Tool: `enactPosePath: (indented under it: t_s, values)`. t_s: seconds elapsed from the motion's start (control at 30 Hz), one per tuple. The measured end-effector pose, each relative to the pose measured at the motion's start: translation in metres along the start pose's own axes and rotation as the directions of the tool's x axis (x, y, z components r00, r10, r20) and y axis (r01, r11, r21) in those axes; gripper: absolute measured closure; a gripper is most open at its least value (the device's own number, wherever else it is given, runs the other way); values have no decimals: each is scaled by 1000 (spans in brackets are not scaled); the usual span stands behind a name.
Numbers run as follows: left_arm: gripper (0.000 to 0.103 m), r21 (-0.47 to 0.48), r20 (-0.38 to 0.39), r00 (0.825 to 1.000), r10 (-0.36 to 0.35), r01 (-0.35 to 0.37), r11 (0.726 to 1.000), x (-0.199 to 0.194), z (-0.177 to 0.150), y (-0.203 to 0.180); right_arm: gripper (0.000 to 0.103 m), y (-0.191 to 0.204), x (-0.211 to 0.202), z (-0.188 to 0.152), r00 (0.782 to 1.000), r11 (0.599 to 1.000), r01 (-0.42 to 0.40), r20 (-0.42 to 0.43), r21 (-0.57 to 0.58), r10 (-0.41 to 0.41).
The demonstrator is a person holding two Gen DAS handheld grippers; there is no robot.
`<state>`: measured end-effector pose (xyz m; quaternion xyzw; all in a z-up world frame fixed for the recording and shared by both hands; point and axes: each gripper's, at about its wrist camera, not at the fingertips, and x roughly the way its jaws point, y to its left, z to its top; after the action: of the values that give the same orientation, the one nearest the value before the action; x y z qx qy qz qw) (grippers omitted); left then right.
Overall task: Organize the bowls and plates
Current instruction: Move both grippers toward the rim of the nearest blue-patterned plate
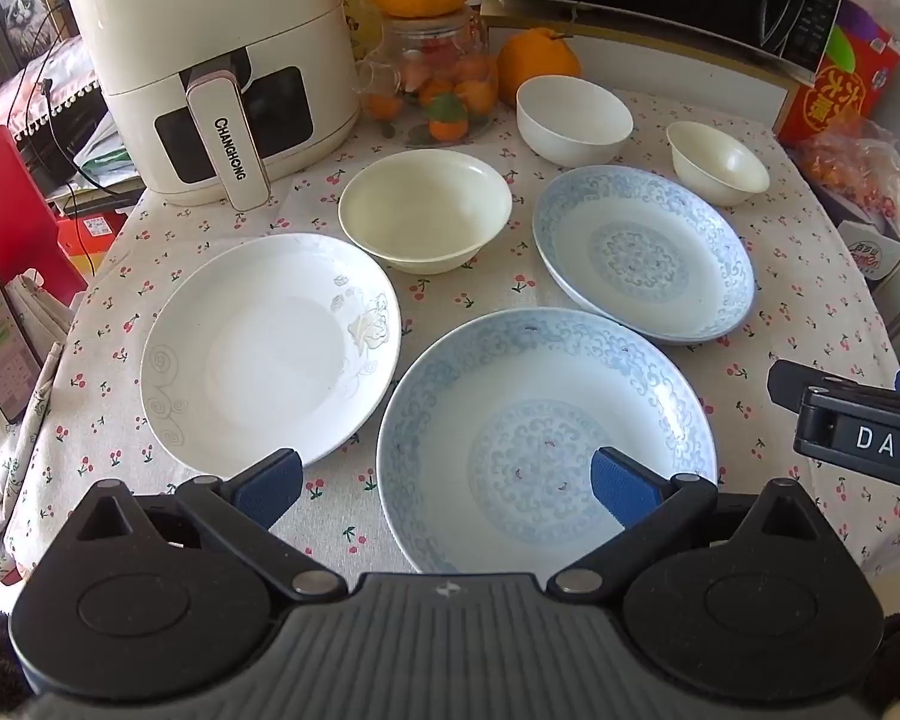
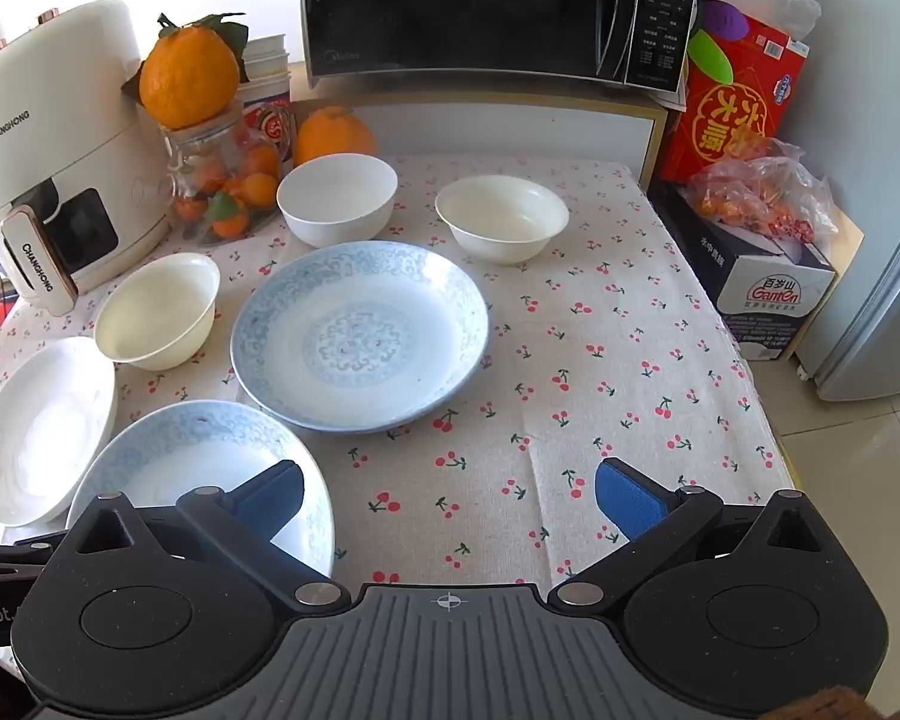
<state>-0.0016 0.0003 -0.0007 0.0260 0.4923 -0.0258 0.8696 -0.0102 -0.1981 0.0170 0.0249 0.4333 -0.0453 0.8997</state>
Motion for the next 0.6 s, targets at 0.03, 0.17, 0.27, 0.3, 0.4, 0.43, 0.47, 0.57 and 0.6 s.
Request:
enactPosePath:
  t_s: [0.03,0.17,0.27,0.3,0.4,0.43,0.47,0.57,0.6]
  values:
    - [0,0,-2,1000,-2,2,1000,0,0,0,0,0,0,0,1000,1000,0,0,0,0]
    - [0,0,-2,1000,-2,2,1000,0,0,0,0,0,0,0,1000,1000,1,-2,0,-1]
    - [0,-2,-1,1000,-3,3,1000,0,0,-1,0,0,0,0,1000,1000,-1,-1,0,1]
    - [0,-2,-1,1000,-4,4,1000,0,0,-1,0,0,0,0,1000,1000,-1,-1,-1,1]
    - [0,-2,-3,1000,-6,6,1000,0,0,-1,0,3,0,-1,1000,1000,0,1,-1,0]
    - [0,-1,-3,1000,-7,7,1000,0,0,0,0,3,0,-1,1000,1000,1,2,-1,-1]
    - [0,-1,-2,1000,-7,7,1000,0,0,0,0,1,0,1,1000,1000,4,1,-2,-4]
    - [0,-2,-4,1000,-8,8,1000,0,1,0,0,1,0,0,1000,1000,4,2,-2,-4]
    - [0,-2,-5,1000,-9,9,1000,0,1,1,0,0,-1,0,1000,1000,5,3,-2,-5]
